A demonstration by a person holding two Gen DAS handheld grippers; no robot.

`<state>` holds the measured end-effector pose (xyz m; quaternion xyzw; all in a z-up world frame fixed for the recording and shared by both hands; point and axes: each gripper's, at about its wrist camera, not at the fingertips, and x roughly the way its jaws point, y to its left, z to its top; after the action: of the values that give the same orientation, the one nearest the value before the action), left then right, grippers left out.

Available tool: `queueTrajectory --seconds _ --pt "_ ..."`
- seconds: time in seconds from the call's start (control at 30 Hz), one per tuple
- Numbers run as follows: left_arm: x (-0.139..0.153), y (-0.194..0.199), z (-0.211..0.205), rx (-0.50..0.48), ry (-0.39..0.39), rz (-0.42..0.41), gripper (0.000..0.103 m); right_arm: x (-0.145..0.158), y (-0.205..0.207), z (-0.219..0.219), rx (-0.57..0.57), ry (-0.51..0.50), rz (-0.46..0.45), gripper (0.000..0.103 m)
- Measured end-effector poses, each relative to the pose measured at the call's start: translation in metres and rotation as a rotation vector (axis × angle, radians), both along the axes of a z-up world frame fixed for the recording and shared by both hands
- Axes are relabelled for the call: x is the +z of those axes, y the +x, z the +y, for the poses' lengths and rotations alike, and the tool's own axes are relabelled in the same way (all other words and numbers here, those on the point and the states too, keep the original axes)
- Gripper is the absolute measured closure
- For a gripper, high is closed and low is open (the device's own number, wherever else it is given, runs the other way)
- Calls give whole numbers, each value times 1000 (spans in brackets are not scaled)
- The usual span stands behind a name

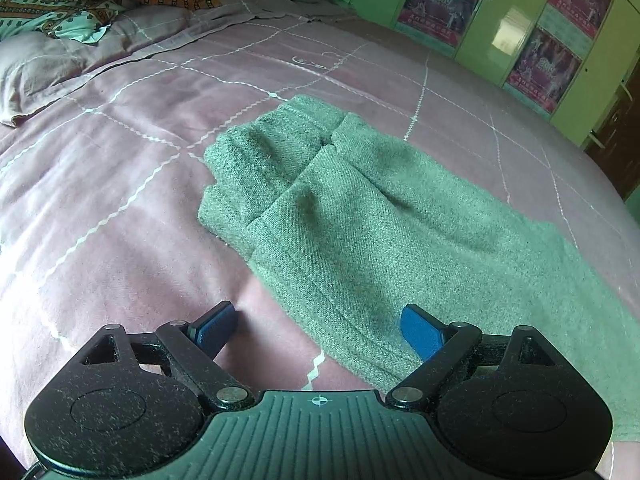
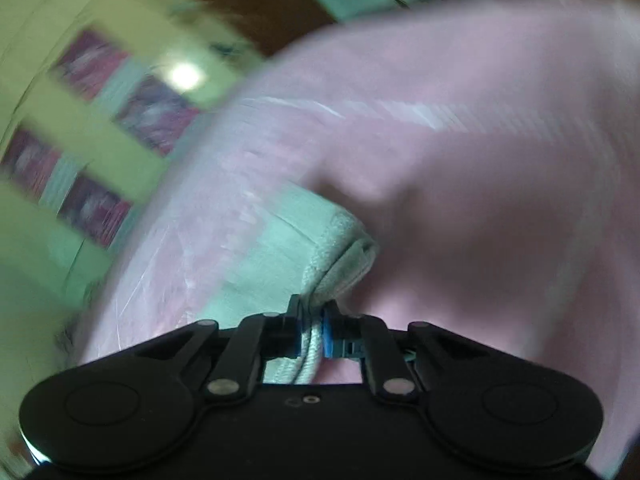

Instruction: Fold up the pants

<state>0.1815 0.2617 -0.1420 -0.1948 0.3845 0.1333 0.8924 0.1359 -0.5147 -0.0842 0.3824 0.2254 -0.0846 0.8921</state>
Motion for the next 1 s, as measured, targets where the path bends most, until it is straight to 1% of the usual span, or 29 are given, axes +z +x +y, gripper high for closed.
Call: queueTrajectory --seconds 0.07,0.1,0.13,0.17,0.2,0.23,0.27,0.3,0.33,0.37,0.4,0.43,0.47,0.53,0.57,0.63,0.67,0.7,0.77,0.8,0.83,0.87,0.9,0.93,0.97,1.0 --pt "0 -2 -1 -1 2 -4 14 35 -9 20 53 -201 -125 95" --pt "0 -2 -1 0 3 -4 14 45 -16 25 61 -245 -186 95" --pt "-1 -2 -1 0 7 -6 14 46 -21 25 49 -253 -210 95" --pt "-1 -2 -2 -1 13 -7 14 40 -20 23 24 -253 -167 94" --pt "-2 -2 -2 -2 15 -7 14 26 -13 17 0 -225 -81 94" --pt "-1 -2 -2 -2 16 -7 13 -1 0 4 -17 -113 71 94" --pt "-1 -3 -2 -3 14 -7 14 -24 6 -5 -30 -1 169 94" --pt "0 -3 -1 -5 12 -6 13 -33 0 -9 -52 61 133 93" --pt "0 -3 -1 -6 12 -7 13 -28 -3 -6 -56 46 113 93" --pt "-1 -3 -1 -8 12 -7 13 -22 -4 -1 -55 8 98 92" --pt "-1 -3 -1 -7 11 -8 13 -20 -4 3 -55 -12 102 88" --pt "-1 -3 -1 -7 11 -8 13 -22 -3 2 -62 -8 121 87" --pt "-1 -4 -1 -5 11 -12 13 -24 -5 -1 -74 20 123 84" --pt "2 -6 0 6 10 -22 14 -27 -13 -6 -93 62 99 82" --pt "5 -10 0 19 8 -35 14 -25 -19 -6 -119 52 85 79" --pt "14 -20 3 49 -4 -113 15 -16 -27 0 -145 -7 54 78" --pt "18 -23 6 58 -5 -146 15 -10 -30 6 -145 -55 37 78" --pt "22 -24 9 68 -2 -161 15 -3 -31 13 -131 -106 16 78" --pt "24 -19 15 64 -26 -170 16 6 -28 24 -80 -166 -28 78" --pt "24 -14 17 60 -32 -160 21 8 -24 31 -50 -188 -43 78" --pt "22 -9 18 51 -39 -144 46 10 -18 39 -13 -208 -45 77" --pt "18 -2 19 55 -34 -100 56 10 -11 46 14 -218 -34 77" --pt "13 3 21 70 -26 -61 65 7 -3 54 44 -219 -22 76" --pt "10 2 26 81 -54 -75 75 3 4 61 78 -208 -13 75" --pt "11 -1 28 89 -69 -102 79 -3 10 67 115 -196 11 74" --pt "16 -5 32 85 -84 -140 82 -11 17 74 144 -184 70 74"
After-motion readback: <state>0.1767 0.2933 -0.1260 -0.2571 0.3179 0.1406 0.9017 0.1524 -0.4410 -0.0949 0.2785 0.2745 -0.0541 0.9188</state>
